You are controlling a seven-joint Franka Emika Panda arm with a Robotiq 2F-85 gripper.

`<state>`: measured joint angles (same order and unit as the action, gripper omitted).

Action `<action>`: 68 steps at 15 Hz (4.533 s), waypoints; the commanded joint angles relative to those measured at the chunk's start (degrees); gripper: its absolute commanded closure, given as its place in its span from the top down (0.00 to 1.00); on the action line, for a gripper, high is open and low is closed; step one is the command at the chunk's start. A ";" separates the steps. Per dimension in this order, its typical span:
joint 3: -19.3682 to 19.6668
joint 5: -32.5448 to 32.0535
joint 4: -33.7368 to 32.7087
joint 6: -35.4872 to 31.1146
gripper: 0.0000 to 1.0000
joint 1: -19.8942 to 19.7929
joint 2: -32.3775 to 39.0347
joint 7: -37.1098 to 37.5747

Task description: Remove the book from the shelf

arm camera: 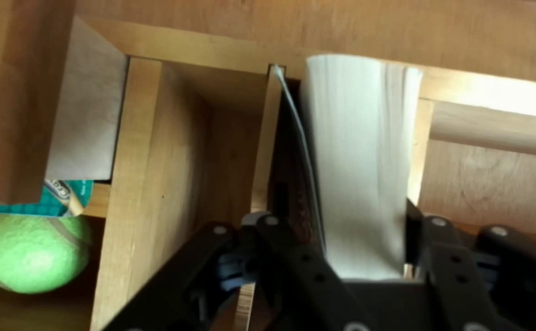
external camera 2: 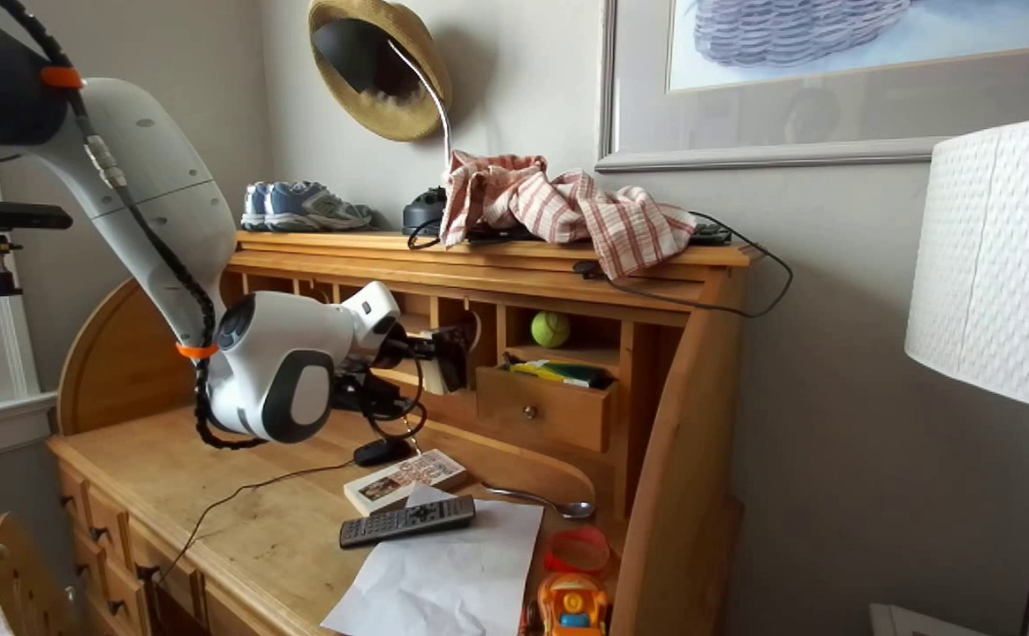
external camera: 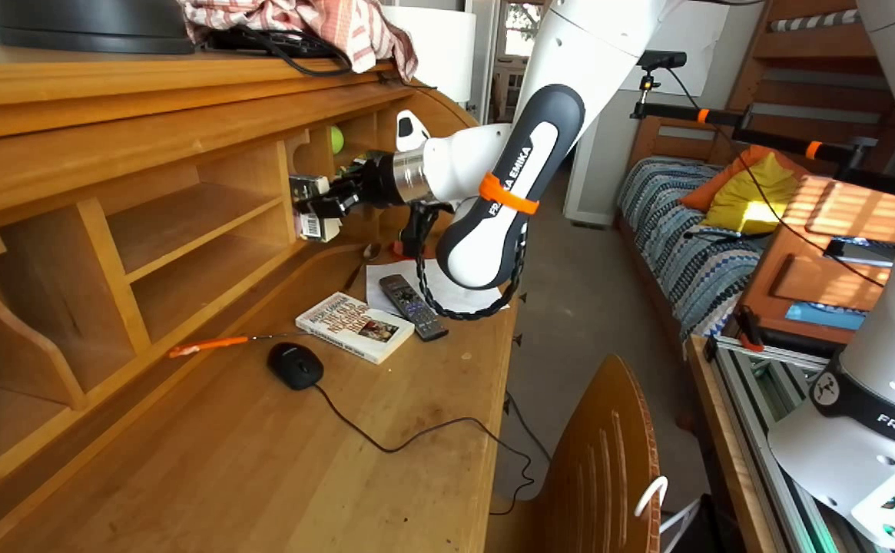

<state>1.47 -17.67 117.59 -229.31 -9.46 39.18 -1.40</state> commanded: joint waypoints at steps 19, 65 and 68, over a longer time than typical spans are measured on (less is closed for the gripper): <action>2.74 0.75 24.86 -13.26 0.07 -4.70 -3.37 -0.45; 36.05 96.14 17.72 -13.32 0.07 77.92 -16.15 -99.97; 37.68 94.03 14.93 -13.22 0.07 82.77 -13.83 -104.97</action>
<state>36.40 78.28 135.28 -241.54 69.09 21.88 -101.95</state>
